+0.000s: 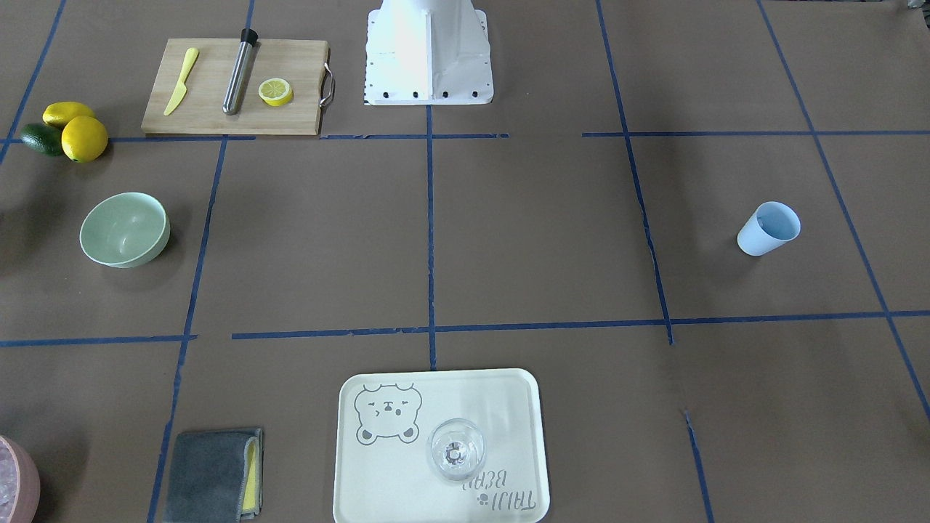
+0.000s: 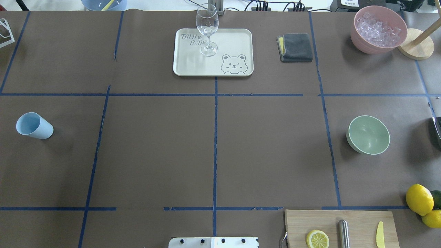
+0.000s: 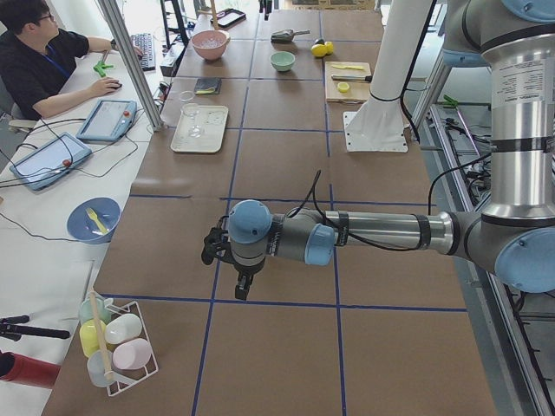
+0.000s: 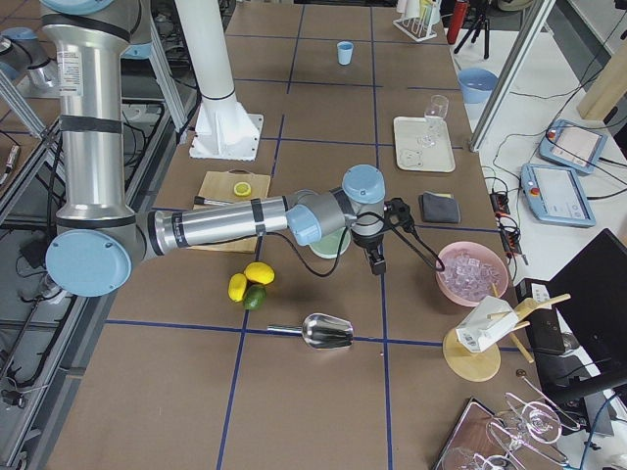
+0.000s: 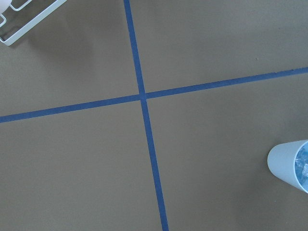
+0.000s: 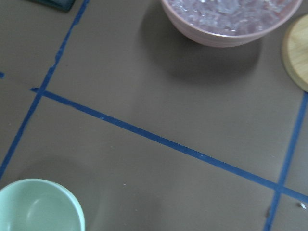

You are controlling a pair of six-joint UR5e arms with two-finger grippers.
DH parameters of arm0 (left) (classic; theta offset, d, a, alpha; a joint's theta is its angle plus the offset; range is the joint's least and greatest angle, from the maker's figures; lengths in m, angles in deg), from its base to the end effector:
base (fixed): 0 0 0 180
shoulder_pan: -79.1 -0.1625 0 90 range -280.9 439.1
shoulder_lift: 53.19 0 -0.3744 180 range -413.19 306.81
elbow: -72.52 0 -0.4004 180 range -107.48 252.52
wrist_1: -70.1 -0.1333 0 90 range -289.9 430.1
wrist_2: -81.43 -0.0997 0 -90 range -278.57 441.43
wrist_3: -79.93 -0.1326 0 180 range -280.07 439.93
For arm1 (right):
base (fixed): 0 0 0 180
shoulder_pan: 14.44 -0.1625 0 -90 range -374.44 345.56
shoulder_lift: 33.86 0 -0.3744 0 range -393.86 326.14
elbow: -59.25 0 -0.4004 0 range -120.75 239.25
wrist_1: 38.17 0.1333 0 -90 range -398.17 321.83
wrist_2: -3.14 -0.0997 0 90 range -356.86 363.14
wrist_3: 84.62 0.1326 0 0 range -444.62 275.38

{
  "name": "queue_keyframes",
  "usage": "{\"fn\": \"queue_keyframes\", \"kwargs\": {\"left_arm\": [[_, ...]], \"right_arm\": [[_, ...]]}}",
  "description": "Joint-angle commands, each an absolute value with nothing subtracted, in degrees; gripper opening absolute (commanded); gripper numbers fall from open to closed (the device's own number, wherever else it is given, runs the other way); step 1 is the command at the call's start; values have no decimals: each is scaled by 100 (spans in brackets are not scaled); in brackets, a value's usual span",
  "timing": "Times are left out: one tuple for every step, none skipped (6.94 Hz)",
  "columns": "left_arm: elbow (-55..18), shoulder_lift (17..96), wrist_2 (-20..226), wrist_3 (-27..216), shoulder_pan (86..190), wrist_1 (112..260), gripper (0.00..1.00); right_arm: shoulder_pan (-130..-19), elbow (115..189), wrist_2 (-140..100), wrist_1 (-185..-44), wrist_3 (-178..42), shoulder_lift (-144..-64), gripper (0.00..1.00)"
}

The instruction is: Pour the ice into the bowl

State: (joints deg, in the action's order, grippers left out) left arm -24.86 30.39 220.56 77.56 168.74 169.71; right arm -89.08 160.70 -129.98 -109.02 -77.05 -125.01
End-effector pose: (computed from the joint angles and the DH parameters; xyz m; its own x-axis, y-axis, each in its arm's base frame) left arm -0.0301 -0.4726 0.5948 0.6526 0.1834 -0.7351 -0.0332 0.9763 0.2140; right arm -0.0968 -0.5135 0.5005 0.6399 -0.4023 0.6548 0.1476 0.9005 0.4090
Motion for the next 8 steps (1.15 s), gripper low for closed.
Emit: {"fn": "queue_keyframes", "kwargs": {"left_arm": [[-2487,3048,22056,7756,16874,16994,100],[-2487,3057,22056,7756,16874,16994,100],[-2487,3057,22056,7756,16874,16994,100],[-2487,3057,22056,7756,16874,16994,100],[-2487,3057,22056,7756,16874,16994,100],[-2487,3057,22056,7756,16874,16994,100],[-2487,3057,22056,7756,16874,16994,100],[-2487,3048,22065,7756,16874,16994,100]], "right_arm": [[-7969,15981,-12983,-10217,-7191,-12553,99],[-7748,15745,-12949,-9841,-6788,-12562,99],[-7641,15195,-12887,-9106,-6732,-12562,99],[-7466,14937,-12861,-8516,-6305,-12553,99],[-7290,14960,-12791,-8275,-5926,-12553,88],[-7149,14952,-12729,-8282,-5931,-12562,57],[-7009,14969,-12502,-8273,-5949,-12562,5],[-6946,14987,-12352,-8273,-5966,-12570,0]]}}
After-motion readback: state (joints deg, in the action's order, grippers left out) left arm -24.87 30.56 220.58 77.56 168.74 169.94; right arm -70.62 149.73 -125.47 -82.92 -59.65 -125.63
